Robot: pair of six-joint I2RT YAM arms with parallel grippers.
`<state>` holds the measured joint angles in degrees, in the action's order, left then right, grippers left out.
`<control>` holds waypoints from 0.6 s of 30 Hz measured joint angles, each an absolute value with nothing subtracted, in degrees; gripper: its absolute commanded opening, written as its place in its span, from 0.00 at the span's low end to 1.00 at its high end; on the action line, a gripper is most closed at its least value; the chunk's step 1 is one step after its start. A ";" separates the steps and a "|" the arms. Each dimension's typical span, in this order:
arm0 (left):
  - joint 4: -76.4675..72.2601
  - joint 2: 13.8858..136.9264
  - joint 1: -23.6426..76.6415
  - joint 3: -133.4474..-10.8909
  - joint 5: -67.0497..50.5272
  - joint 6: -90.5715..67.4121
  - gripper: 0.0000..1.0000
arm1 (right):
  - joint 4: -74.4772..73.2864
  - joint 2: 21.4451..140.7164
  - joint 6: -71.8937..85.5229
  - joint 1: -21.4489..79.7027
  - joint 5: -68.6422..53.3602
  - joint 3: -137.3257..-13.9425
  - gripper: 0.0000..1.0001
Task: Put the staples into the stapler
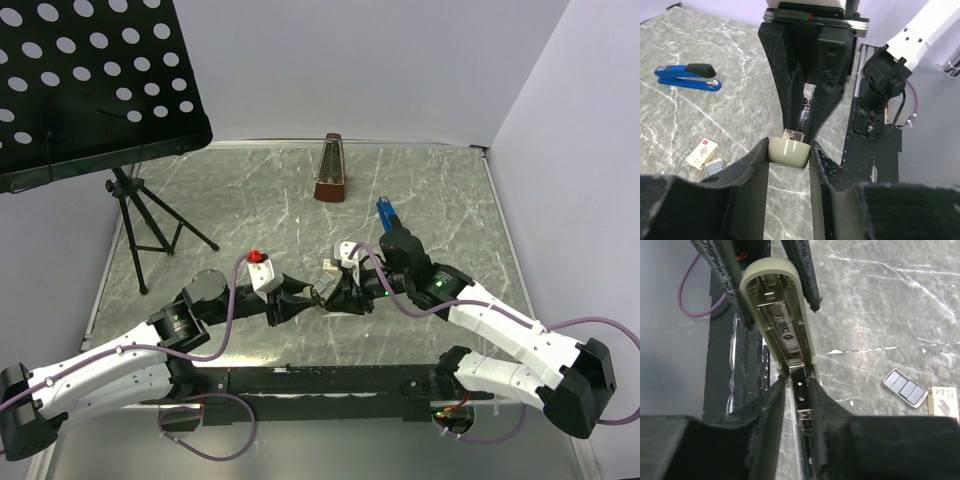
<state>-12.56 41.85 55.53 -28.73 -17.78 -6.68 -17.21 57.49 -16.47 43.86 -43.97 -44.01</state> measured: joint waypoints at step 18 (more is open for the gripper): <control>-8.84 34.33 55.79 -28.77 -6.13 -8.23 0.88 | -13.17 58.85 -15.38 46.02 -40.91 -44.03 0.00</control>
